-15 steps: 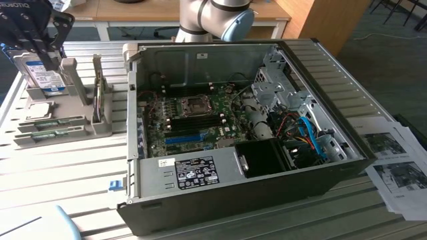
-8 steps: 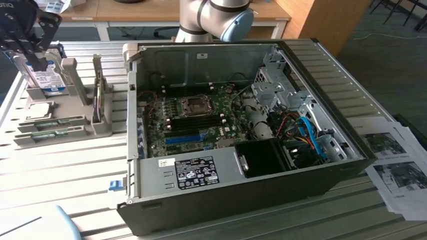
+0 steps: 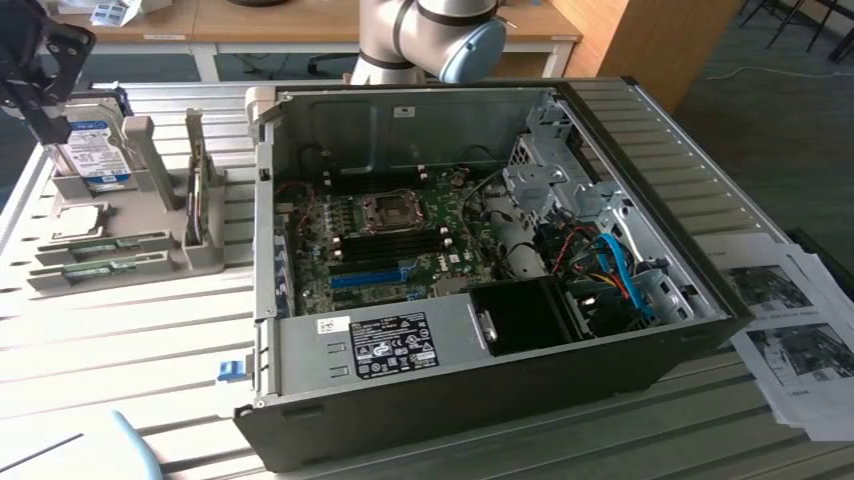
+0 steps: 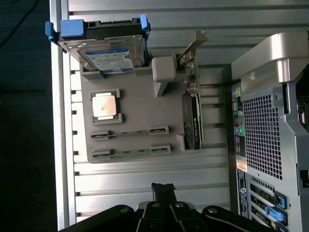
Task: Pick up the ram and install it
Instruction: 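Reach for the ram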
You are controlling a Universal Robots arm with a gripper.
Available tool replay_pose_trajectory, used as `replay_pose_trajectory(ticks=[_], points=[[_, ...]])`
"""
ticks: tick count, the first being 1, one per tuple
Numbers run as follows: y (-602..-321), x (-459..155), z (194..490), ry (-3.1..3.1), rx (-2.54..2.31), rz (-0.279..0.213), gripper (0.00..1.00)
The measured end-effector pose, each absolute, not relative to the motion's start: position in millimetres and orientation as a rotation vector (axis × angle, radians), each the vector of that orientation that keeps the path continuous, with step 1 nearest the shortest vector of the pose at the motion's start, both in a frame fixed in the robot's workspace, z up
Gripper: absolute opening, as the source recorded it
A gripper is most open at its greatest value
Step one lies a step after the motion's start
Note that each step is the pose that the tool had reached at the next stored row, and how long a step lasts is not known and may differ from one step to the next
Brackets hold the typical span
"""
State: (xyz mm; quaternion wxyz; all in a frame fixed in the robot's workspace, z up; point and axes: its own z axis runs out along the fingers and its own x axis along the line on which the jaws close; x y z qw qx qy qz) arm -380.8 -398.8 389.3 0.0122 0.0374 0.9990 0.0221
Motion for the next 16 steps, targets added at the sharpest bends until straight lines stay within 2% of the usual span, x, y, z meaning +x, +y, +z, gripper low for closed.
replay_pose_trajectory(ticks=[16], points=[[-398.8,-395.9,388.8,3.116,0.117,0.069,0.09]])
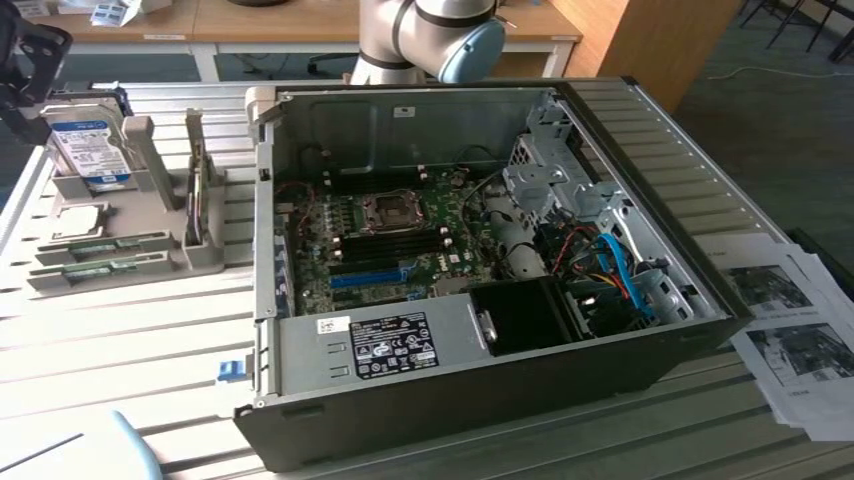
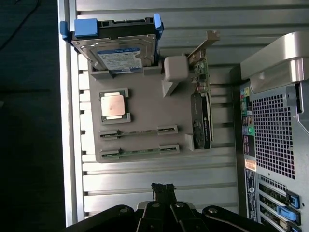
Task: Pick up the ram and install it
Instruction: 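Reach for the ram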
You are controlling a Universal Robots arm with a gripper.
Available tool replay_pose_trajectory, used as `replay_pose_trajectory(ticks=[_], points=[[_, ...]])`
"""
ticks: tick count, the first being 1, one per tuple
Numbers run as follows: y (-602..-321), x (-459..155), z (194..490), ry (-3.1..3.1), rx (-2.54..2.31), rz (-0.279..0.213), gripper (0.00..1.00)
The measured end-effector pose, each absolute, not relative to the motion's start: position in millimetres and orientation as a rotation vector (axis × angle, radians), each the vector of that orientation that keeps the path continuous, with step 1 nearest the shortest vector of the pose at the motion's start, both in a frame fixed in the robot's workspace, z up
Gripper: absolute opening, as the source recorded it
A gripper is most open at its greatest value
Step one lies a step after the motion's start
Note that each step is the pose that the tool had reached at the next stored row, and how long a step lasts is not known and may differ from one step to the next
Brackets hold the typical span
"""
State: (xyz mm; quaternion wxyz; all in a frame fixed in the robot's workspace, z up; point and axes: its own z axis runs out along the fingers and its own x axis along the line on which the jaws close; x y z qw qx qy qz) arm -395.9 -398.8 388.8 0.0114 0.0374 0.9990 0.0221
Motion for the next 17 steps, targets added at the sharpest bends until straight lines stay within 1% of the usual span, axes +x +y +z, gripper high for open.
replay_pose_trajectory(ticks=[17], points=[[-395.4,-397.0,388.0,3.116,0.117,0.069,0.09]])
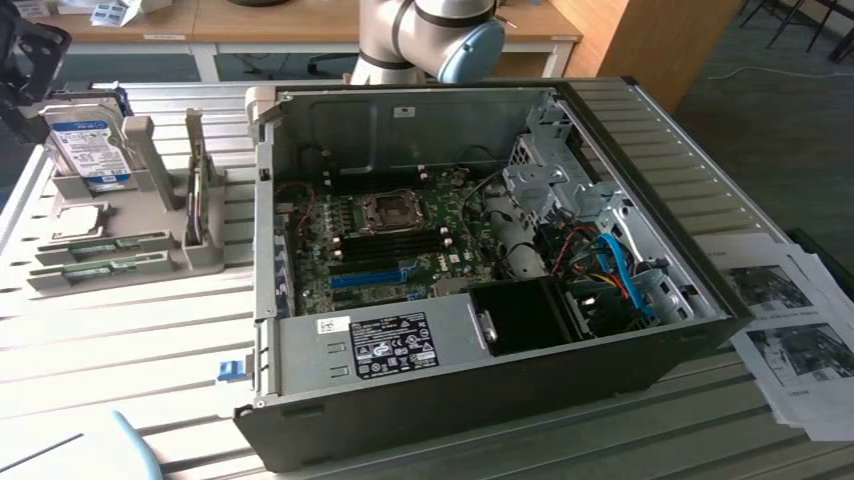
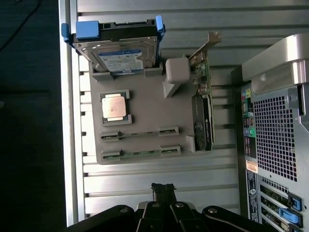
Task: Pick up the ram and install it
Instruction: 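Reach for the ram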
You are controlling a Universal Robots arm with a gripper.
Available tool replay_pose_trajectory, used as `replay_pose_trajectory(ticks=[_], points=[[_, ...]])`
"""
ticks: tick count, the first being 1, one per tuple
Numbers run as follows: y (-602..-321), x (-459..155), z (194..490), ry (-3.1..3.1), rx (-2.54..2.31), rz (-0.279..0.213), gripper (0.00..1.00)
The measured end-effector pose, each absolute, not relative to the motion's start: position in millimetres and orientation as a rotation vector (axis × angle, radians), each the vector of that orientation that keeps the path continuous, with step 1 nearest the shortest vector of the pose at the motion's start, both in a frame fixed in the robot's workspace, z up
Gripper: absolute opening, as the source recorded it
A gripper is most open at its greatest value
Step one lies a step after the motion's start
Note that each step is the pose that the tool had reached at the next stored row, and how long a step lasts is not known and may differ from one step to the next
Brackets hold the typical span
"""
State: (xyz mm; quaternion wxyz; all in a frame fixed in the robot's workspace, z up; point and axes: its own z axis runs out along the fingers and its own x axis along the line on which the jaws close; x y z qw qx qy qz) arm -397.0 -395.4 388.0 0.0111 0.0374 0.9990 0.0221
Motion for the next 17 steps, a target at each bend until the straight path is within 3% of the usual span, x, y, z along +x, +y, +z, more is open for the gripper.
replay_pose_trajectory(ticks=[17], points=[[-363.9,-397.0,380.5,3.116,0.117,0.069,0.09]])
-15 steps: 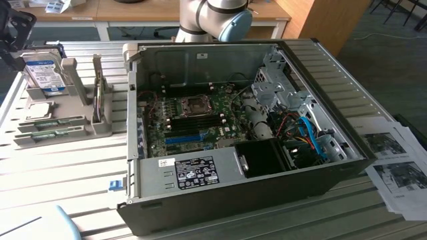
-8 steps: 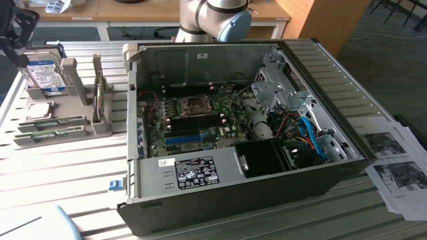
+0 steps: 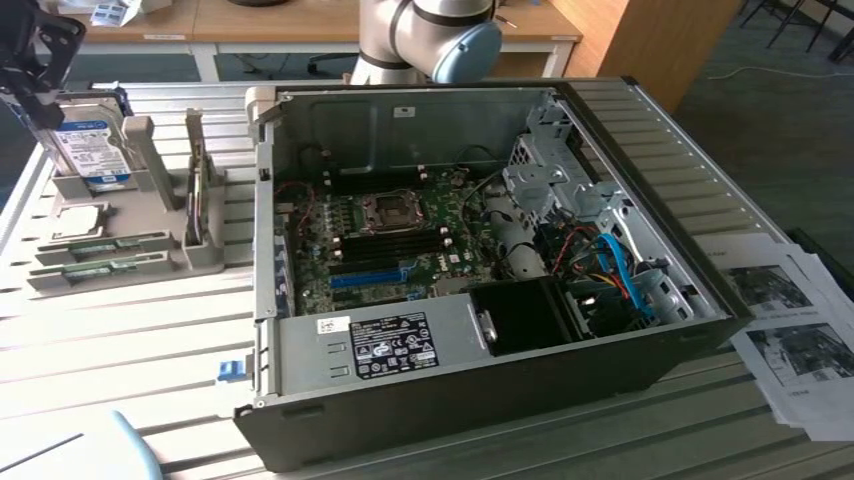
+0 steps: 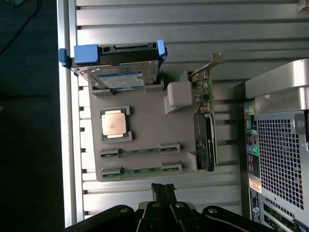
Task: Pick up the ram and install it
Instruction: 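Reach for the ram, then pick up the ram and move it above insertion slot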
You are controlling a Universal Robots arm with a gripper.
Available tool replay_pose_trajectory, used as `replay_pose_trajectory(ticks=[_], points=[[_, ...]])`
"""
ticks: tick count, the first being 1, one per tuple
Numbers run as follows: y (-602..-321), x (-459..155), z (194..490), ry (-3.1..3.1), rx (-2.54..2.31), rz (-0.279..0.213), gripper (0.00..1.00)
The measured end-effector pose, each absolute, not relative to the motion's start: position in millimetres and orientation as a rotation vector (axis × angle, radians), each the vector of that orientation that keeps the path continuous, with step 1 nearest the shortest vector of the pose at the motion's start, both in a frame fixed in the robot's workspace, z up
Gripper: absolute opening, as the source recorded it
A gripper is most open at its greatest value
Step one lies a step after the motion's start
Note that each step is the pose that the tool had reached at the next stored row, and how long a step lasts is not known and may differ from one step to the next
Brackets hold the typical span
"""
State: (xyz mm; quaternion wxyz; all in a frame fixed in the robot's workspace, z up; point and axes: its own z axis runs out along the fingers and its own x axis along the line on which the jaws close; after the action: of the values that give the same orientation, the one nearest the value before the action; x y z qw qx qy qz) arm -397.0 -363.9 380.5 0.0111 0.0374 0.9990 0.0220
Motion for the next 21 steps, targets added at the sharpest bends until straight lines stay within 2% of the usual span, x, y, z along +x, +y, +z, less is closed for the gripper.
replay_pose_trajectory(ticks=[9,21], points=[[-351.1,-397.0,376.9,3.116,0.117,0.069,0.09],[-351.0,-397.0,376.8,3.116,0.117,0.069,0.09]])
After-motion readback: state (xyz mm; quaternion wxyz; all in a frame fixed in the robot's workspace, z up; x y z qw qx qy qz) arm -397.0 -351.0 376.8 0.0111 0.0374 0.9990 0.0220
